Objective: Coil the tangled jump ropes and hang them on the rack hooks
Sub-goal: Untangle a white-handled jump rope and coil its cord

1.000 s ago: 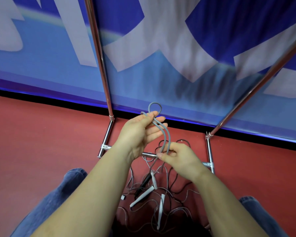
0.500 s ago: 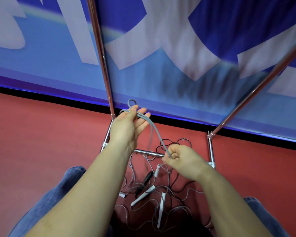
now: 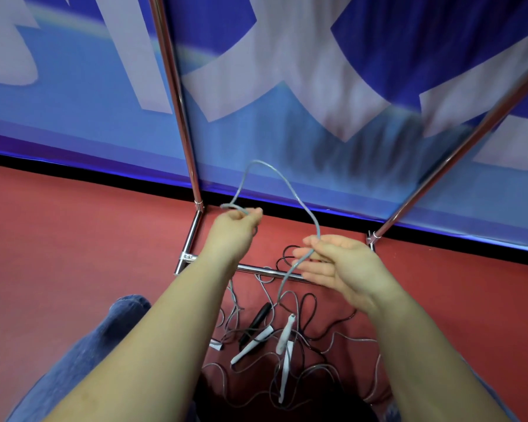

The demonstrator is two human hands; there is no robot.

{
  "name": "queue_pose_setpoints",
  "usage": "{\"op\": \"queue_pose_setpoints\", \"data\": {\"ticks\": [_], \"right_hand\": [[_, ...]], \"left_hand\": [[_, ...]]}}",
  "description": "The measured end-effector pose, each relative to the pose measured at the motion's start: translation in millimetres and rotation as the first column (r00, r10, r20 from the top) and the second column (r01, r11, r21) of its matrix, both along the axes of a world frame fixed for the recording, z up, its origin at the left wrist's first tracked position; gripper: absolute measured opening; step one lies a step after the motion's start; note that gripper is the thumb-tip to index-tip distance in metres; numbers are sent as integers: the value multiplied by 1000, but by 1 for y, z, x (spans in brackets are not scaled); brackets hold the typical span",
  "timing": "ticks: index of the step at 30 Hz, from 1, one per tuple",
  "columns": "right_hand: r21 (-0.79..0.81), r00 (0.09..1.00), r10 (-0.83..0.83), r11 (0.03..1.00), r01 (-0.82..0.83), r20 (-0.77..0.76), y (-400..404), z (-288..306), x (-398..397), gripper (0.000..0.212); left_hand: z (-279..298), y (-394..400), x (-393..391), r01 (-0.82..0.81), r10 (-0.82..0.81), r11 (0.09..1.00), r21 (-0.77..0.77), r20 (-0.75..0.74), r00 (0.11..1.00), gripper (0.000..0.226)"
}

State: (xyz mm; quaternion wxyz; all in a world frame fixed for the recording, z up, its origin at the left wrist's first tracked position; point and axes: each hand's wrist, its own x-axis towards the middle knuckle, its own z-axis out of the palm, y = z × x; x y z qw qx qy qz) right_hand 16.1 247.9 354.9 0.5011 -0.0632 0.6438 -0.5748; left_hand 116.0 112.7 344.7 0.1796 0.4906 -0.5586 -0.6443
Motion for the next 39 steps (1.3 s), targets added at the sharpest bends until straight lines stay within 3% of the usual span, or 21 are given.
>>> {"op": "queue_pose_setpoints", "data": {"ticks": [1,3,6,8,10,13,15,18,20,21,22,24,25,26,29,30,32,34,36,38,39], "right_hand": [[-50,994,-54,997,59,91,-1,4,0,11],[-110,959,-145,978,176,245,-2,10,-1,12],[-148,889,-254,933,329,381,-3,13,-4,13],[-181,839,-317,885,429,442,-2,14,-9,14],[-216,801,-351,839,499,485,1,14,-16,14],[-255,786,-359,808,531,503,6,13,-24,15],[-258,802,-350,819,513,484,6,11,-26,15],[-230,898,-276,902,365,341,4,4,-23,18],[-74,997,-73,995,73,-8,3,-6,-18,30],[65,975,104,994,-93,-196,3,-12,-14,36],[205,896,301,948,-244,-326,4,-18,-9,38],[418,686,583,806,-420,-436,5,-30,-2,24],[472,640,623,774,-422,-450,5,-32,1,13],[481,644,609,783,-395,-462,4,-32,2,11],[298,851,409,900,-316,-331,1,-25,4,19],[226,898,339,932,-282,-279,-1,-20,5,20],[93,970,166,984,-151,-177,-2,-14,2,21],[-10,999,-26,1000,26,-19,-2,-9,-4,20],[-68,988,-114,990,122,106,-1,-5,-9,18],[-14,995,-80,997,81,60,2,-3,-12,17],[85,998,-17,996,22,-60,4,-6,-13,17]], "left_hand": [[-2,3,1,114,-111,993,-17,115,987,23],[-5,10,3,268,-277,961,73,199,940,35],[-4,19,0,392,-425,900,193,180,887,71],[-3,21,-2,462,-495,858,226,116,861,76],[-2,21,0,565,-587,806,175,122,800,68],[-12,20,3,708,-669,702,-79,271,692,17],[-18,19,3,693,-610,698,-183,356,708,11],[-18,17,0,546,-518,825,-143,193,833,23],[-13,15,-3,420,-419,907,-23,24,907,23],[-10,14,-3,370,-369,928,31,-38,929,21],[-9,14,-4,334,-328,940,72,-82,941,21],[-8,14,-4,283,-268,951,127,-124,955,22],[-6,14,-4,260,-239,953,156,-141,961,23],[-5,13,-4,234,-206,955,183,-158,966,23],[-2,13,-4,242,-221,958,152,-139,965,22],[-2,13,-3,315,-312,948,52,-56,948,22],[-1,17,1,559,-546,823,-98,133,827,28],[-2,25,4,744,-707,660,-99,253,661,34],[-5,30,5,823,-764,559,-96,326,557,37],[-9,29,4,843,-768,519,-140,355,532,31],[-9,28,4,834,-761,528,-160,348,548,26]]}}
